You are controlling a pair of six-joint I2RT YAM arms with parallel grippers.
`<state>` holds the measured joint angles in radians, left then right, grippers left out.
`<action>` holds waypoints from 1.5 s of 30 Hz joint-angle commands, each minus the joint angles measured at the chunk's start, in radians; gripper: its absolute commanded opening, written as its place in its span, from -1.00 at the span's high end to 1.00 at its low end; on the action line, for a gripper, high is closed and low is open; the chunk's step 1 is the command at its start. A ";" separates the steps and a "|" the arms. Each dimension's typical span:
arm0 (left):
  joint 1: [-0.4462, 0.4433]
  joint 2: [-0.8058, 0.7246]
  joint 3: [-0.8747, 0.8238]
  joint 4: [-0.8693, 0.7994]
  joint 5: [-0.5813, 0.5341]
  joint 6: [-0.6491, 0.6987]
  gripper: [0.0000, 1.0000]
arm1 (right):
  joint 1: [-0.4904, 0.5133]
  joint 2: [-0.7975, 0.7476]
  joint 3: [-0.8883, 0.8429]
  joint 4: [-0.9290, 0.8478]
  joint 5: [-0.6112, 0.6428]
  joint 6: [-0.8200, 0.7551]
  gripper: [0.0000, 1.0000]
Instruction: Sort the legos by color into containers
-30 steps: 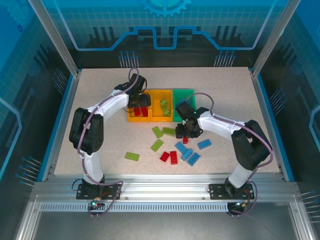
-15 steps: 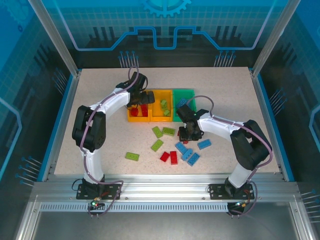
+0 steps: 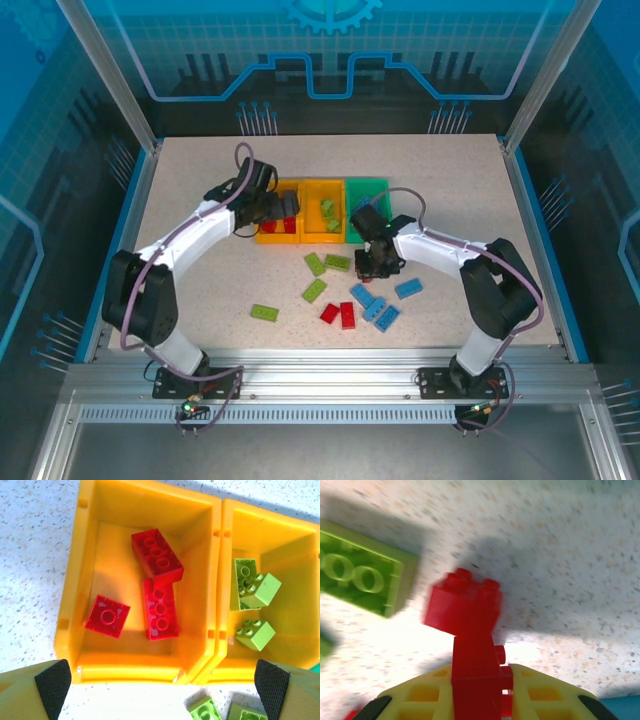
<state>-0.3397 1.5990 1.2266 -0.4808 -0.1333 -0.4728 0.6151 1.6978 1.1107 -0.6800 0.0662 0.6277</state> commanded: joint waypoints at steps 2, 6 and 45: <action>-0.007 -0.083 -0.097 -0.008 -0.006 -0.008 -0.98 | 0.013 -0.043 0.099 0.028 -0.087 -0.014 0.55; -0.010 -0.155 -0.184 -0.015 -0.023 -0.008 -0.97 | 0.006 -0.008 0.175 0.089 -0.183 -0.012 0.55; -0.403 -0.263 -0.354 -0.058 -0.056 0.079 -0.97 | -0.021 0.525 0.880 0.234 -0.500 0.101 -0.57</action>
<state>-0.6933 1.3376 0.8608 -0.5182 -0.1940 -0.4442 0.6022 2.3070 2.0182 -0.4278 -0.4271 0.7582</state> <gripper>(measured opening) 0.987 0.777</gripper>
